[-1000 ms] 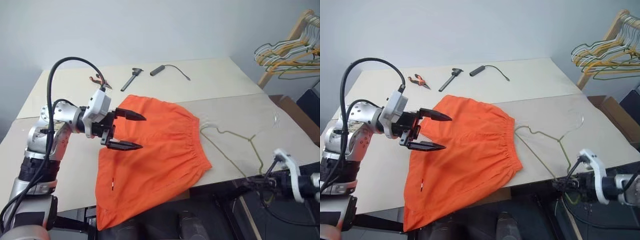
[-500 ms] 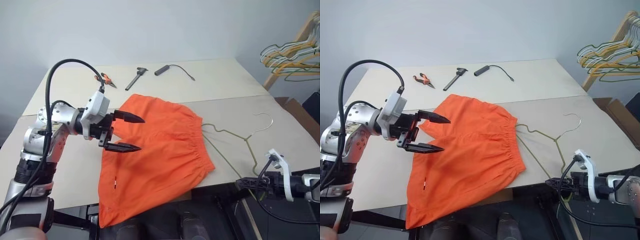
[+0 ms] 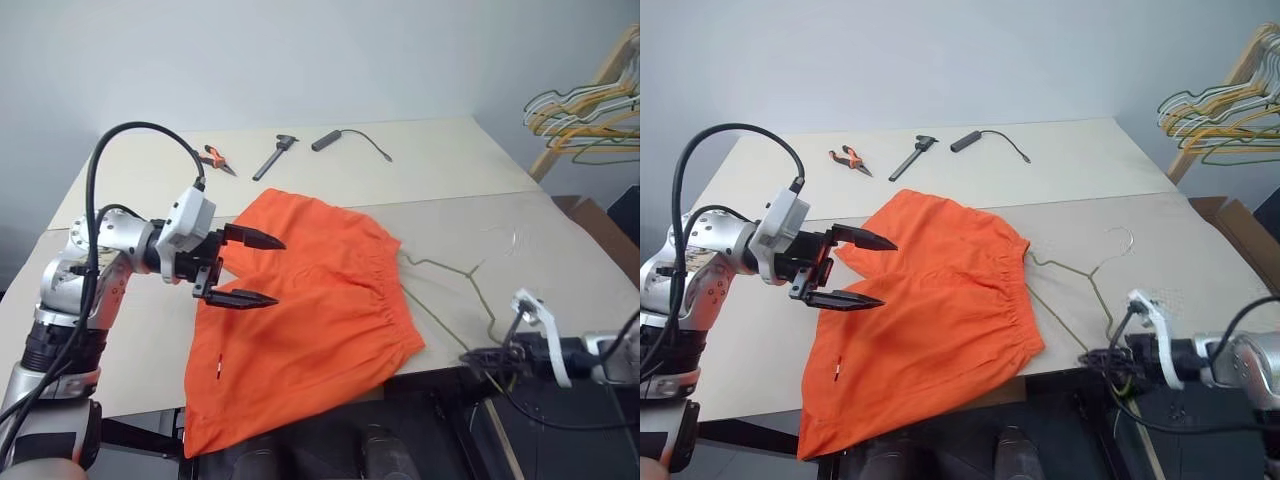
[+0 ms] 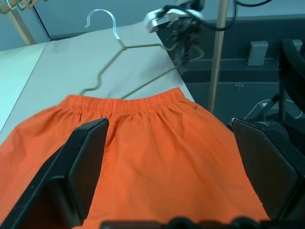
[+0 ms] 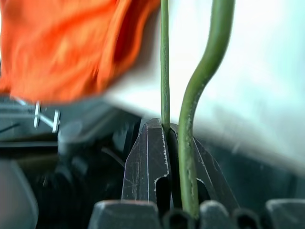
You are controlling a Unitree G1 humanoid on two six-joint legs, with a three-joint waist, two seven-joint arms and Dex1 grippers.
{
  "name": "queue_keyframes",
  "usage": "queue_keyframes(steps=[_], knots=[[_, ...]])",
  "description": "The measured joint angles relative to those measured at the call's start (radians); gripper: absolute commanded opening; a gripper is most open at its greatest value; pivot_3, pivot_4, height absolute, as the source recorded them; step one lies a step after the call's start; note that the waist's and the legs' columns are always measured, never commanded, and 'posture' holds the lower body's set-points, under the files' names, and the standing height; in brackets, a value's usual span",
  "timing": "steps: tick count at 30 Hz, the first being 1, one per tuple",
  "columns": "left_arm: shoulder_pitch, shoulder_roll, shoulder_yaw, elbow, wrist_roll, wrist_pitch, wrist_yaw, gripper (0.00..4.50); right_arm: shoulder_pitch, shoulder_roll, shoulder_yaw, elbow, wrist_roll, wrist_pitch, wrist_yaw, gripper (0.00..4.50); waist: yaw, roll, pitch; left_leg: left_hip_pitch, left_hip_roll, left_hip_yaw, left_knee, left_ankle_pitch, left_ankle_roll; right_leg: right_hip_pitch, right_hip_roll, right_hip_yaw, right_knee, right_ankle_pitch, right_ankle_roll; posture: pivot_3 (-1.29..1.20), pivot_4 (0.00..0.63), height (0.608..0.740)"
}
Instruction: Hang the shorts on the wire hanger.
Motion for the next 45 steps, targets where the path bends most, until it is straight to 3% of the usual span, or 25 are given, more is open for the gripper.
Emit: queue_keyframes(steps=[10, 16, 28, 35, 41, 45], knots=[[0.01, 0.02, 0.012, -0.008, 0.0, -0.004, 0.005, 4.47, -0.133, -0.004, 0.198, 0.132, -0.054, -0.077, 0.088, 0.0, 0.009, 0.0, 0.0, -0.004, 0.0, 0.0, 0.0, 0.0, 0.001, -0.002, 0.0, -0.001, -0.003, 0.001, 0.004, -0.08, 0.083, 0.74], [0.023, 0.024, 0.015, -0.021, 0.0, -0.009, 0.014, 4.47, -0.257, 0.088, 0.214, 0.299, -0.097, -0.099, 0.062, 0.0, 0.009, 0.0, 0.0, -0.004, 0.0, 0.0, 0.0, 0.0, 0.0, -0.002, 0.0, -0.002, -0.002, 0.002, 0.004, -0.06, 0.078, 0.74], [0.035, 0.037, 0.021, -0.026, 0.001, -0.028, 0.021, 4.47, -0.295, 0.106, 0.31, 0.346, -0.126, -0.132, 0.165, 0.0, 0.024, 0.0, 0.0, -0.005, 0.0, -0.001, 0.0, 0.0, 0.0, -0.002, 0.0, -0.003, -0.003, 0.002, 0.004, -0.04, 0.079, 0.74], [0.037, 0.04, 0.023, -0.026, 0.001, -0.031, 0.022, 4.47, -0.405, 0.158, 0.316, 0.478, -0.186, -0.191, 0.145, 0.0, 0.022, 0.0, 0.0, -0.005, 0.0, 0.0, 0.0, 0.001, -0.002, -0.002, 0.0, -0.003, -0.002, 0.002, 0.004, -0.06, 0.072, 0.74], [0.036, 0.04, 0.023, -0.02, 0.005, -0.035, 0.022, 4.47, -0.42, 0.161, 0.28, 0.399, -0.206, -0.237, 0.113, 0.0, 0.027, 0.001, 0.0, -0.009, 0.0, -0.001, 0.0, 0.004, -0.006, -0.005, 0.0, -0.004, -0.003, 0.002, 0.004, -0.08, 0.07, 0.74], [0.02, 0.04, 0.021, 0.007, 0.021, -0.05, 0.018, 4.47, -0.42, 0.083, 0.28, 0.234, -0.247, -0.288, 0.086, 0.0, 0.027, 0.001, 0.0, -0.011, 0.0, 0.0, 0.0, 0.004, -0.006, -0.007, 0.0, -0.004, -0.003, 0.002, 0.004, -0.1, 0.066, 0.74]])
